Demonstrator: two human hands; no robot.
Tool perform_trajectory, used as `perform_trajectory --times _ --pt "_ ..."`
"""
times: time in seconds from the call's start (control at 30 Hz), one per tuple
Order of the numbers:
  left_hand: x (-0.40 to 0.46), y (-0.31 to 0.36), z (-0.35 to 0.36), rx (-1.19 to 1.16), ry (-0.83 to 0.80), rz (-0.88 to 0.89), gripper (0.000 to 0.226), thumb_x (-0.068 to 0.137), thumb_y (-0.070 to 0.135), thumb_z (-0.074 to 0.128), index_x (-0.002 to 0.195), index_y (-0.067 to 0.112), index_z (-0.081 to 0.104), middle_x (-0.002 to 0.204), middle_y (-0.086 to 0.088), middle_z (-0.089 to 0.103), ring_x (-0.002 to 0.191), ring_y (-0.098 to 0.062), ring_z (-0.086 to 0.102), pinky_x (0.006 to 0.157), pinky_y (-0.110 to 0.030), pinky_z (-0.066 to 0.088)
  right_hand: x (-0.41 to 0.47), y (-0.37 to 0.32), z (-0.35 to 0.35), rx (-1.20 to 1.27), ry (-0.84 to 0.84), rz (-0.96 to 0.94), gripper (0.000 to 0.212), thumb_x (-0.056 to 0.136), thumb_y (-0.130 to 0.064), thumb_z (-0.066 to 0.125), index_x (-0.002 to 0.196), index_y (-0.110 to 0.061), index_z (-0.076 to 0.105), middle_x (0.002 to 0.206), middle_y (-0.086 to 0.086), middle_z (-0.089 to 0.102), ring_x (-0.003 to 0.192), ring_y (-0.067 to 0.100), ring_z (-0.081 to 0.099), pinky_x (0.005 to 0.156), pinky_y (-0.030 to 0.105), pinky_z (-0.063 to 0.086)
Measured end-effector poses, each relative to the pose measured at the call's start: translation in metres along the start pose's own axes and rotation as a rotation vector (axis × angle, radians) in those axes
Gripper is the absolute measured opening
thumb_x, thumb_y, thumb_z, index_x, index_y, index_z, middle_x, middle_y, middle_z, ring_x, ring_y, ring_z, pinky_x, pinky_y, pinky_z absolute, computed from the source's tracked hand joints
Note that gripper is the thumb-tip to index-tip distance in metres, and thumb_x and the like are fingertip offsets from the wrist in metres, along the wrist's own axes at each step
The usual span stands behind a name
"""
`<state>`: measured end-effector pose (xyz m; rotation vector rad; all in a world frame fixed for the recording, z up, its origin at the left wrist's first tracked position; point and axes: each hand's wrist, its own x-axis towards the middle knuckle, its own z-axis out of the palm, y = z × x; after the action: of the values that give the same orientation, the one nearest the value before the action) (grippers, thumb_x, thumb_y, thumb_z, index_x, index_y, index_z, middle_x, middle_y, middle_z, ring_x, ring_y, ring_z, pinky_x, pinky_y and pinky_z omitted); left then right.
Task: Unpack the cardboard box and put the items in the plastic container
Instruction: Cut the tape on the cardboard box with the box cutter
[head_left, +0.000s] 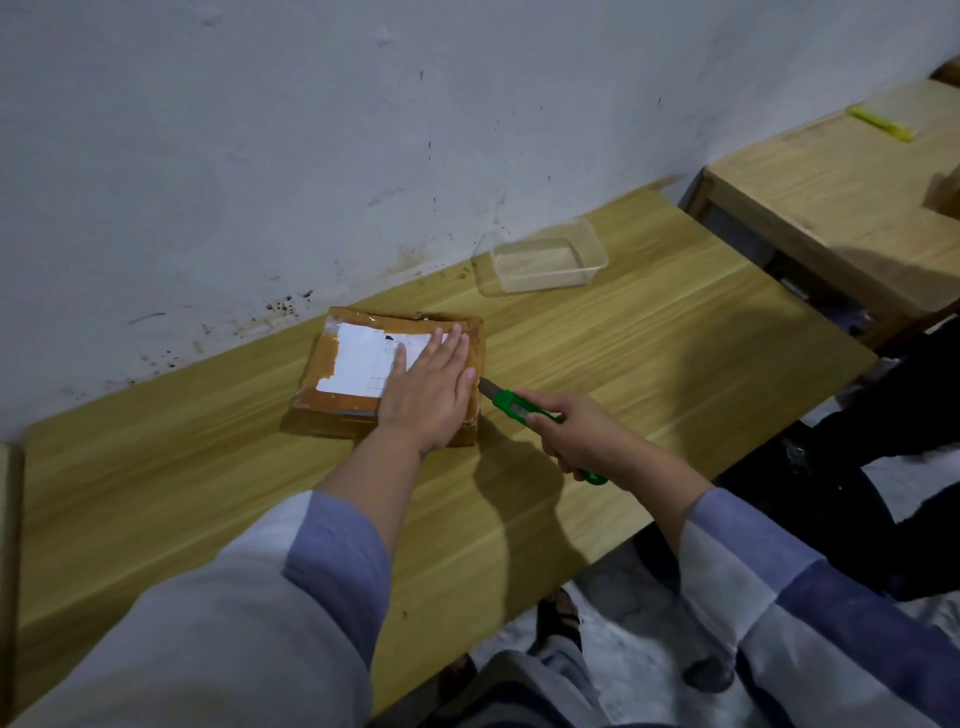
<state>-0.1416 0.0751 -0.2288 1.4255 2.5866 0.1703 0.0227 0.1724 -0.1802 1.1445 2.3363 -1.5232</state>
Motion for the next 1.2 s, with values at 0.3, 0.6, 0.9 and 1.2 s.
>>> perform_trajectory --times 0.3,0.6,0.9,1.2 --pt "0.004 0.000 0.001 0.011 -0.022 -0.045 0.053 0.103 0.037 0.008 0.153 0.021 0.002 0.161 0.008 -0.003 0.148 -0.010 -0.006 0.119 -0.044 -0.003 -0.001 0.003 0.050 0.023 0.269 -0.080 0.042 0.096 -0.023 0.046 0.137 -0.029 0.048 0.109 0.000 0.067 0.085 0.015 0.064 0.072 0.028 0.050" --pt "0.004 0.000 0.003 0.015 -0.041 -0.054 0.054 0.103 0.036 0.008 0.153 0.018 0.001 0.161 0.005 -0.007 0.148 -0.012 -0.008 0.120 -0.043 -0.001 -0.003 0.004 0.071 0.219 0.316 -0.016 0.042 0.096 -0.022 0.047 0.138 -0.026 0.046 0.132 0.005 0.059 0.110 0.021 0.059 0.094 0.036 0.049" --pt "0.003 0.001 0.004 0.008 -0.031 -0.085 0.053 0.103 0.035 0.008 0.153 0.019 0.003 0.161 0.007 -0.004 0.148 -0.011 -0.006 0.120 -0.042 -0.001 -0.013 0.003 0.084 0.190 0.376 -0.046 0.045 0.097 -0.020 0.045 0.141 -0.025 0.041 0.135 0.003 0.057 0.122 0.021 0.054 0.100 0.028 0.043" --pt "0.004 -0.001 0.004 0.002 -0.033 -0.084 0.053 0.103 0.035 0.007 0.153 0.020 0.002 0.161 0.008 -0.003 0.148 -0.010 -0.005 0.120 -0.042 0.000 -0.020 0.006 0.089 0.219 0.369 -0.026 0.045 0.097 -0.020 0.046 0.141 -0.026 0.040 0.134 0.004 0.058 0.120 0.022 0.055 0.100 0.031 0.045"
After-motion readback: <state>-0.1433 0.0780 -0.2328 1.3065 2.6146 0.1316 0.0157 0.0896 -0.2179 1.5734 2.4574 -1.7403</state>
